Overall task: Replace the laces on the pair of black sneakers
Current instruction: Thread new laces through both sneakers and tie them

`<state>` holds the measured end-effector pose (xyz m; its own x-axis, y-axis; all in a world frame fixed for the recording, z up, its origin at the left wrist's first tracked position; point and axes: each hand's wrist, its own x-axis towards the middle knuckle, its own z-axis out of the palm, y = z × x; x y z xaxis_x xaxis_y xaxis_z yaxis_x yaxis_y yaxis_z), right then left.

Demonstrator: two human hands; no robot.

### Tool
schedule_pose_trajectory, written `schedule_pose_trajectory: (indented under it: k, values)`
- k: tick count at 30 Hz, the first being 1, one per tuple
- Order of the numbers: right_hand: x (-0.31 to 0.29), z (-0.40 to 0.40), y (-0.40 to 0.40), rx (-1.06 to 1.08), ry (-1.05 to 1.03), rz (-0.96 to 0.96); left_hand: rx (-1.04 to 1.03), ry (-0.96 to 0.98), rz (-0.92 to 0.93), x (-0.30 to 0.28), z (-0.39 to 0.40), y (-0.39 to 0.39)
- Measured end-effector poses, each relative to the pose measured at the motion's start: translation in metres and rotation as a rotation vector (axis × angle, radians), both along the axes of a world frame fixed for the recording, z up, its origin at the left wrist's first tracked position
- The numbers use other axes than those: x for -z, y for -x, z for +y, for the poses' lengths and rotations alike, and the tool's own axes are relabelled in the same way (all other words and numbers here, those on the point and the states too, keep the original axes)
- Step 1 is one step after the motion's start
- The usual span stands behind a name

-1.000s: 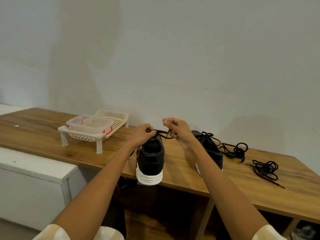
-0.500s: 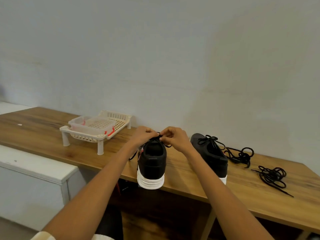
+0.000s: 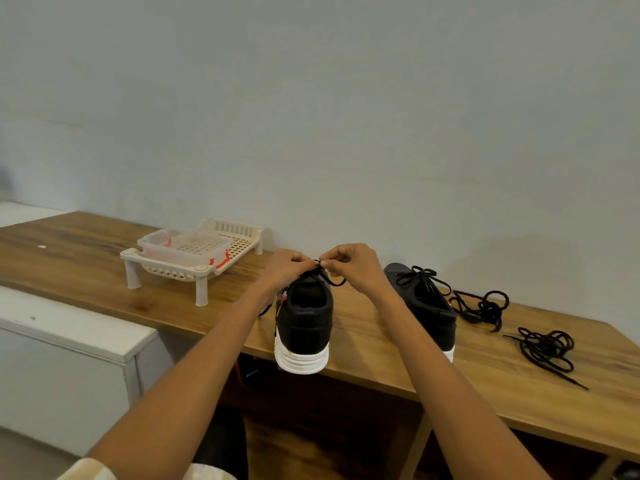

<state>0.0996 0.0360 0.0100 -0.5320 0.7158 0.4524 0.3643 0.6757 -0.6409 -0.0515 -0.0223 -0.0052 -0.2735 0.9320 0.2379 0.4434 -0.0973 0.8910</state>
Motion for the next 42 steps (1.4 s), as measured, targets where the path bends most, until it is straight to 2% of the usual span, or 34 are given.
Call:
schedule_pose_trajectory:
  k: [7,13,17,19,22,28,34,39,42]
  values:
    - [0.007,0.000,0.012,0.089,-0.062,-0.075,0.013,0.133,-0.091,-0.003,-0.006,0.005]
    - [0.005,0.002,0.012,0.080,-0.062,-0.052,0.080,0.064,0.085,-0.005,-0.010,0.007]
    - [-0.012,0.003,0.011,0.056,-0.062,0.095,0.115,0.002,0.271,-0.005,-0.009,0.005]
    - [-0.014,0.004,0.016,-0.008,-0.027,-0.032,0.140,-0.002,0.298,-0.005,-0.010,0.003]
    - [-0.012,0.009,0.027,-0.032,0.090,-0.203,0.123,-0.012,0.217,-0.003,-0.007,0.003]
    - [-0.007,0.020,0.023,-0.010,0.474,-0.108,0.018,-0.056,0.016,0.004,-0.001,0.002]
    - [0.001,0.014,0.010,-0.127,0.747,0.175,-0.011,-0.110,0.125,0.006,0.003,0.001]
    - [0.003,0.017,0.006,-0.146,0.812,0.191,-0.020,-0.168,0.115,0.005,0.000,0.003]
    - [0.003,0.017,0.009,-0.087,0.843,0.190,-0.017,-0.152,0.085,0.004,-0.002,0.005]
